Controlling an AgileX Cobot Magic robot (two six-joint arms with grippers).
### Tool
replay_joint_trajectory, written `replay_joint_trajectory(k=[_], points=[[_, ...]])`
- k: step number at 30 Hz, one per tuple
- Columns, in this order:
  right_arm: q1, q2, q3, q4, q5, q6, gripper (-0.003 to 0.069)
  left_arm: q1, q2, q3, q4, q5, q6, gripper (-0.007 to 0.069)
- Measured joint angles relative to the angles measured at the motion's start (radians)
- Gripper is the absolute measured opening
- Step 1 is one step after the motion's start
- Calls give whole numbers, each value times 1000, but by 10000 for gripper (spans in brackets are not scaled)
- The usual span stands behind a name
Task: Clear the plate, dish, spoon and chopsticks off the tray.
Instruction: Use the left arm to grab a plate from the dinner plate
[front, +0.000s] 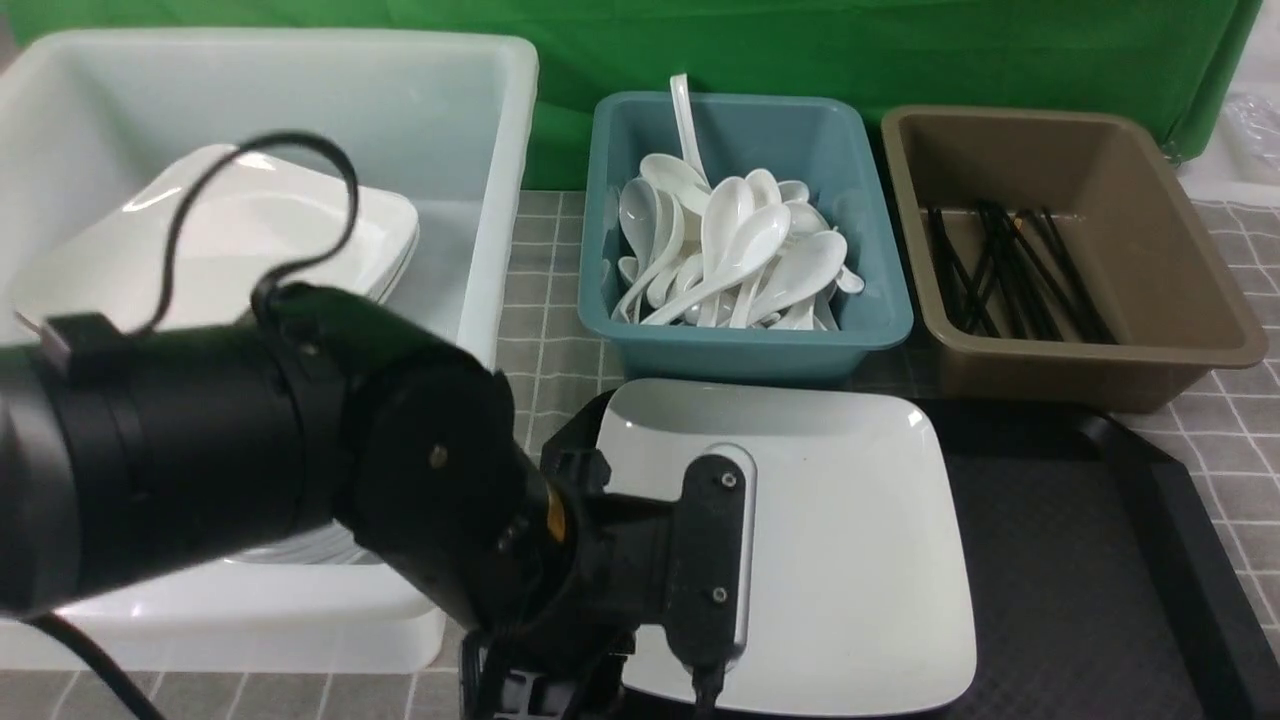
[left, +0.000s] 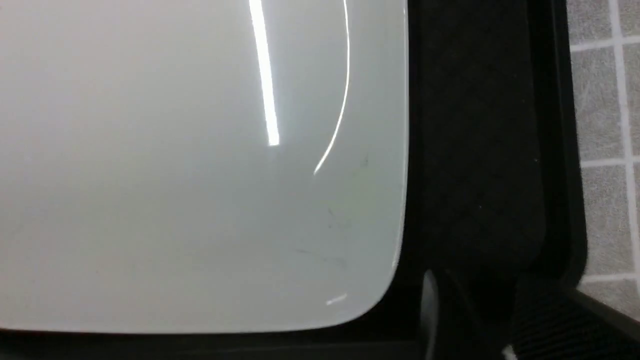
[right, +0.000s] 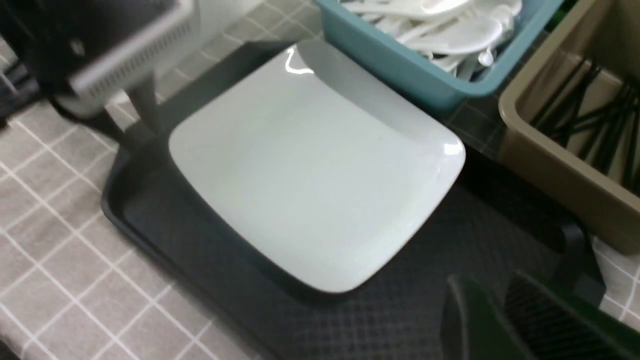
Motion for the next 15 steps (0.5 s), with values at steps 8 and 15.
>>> replay_joint_trajectory(k=[8,15], points=[[0,0,0,3,-2,-2,144,-2,77,8,75,-152,12,442],[0,0,0,3,-2,-4,144,-2,146,9,98,-148,14,433]])
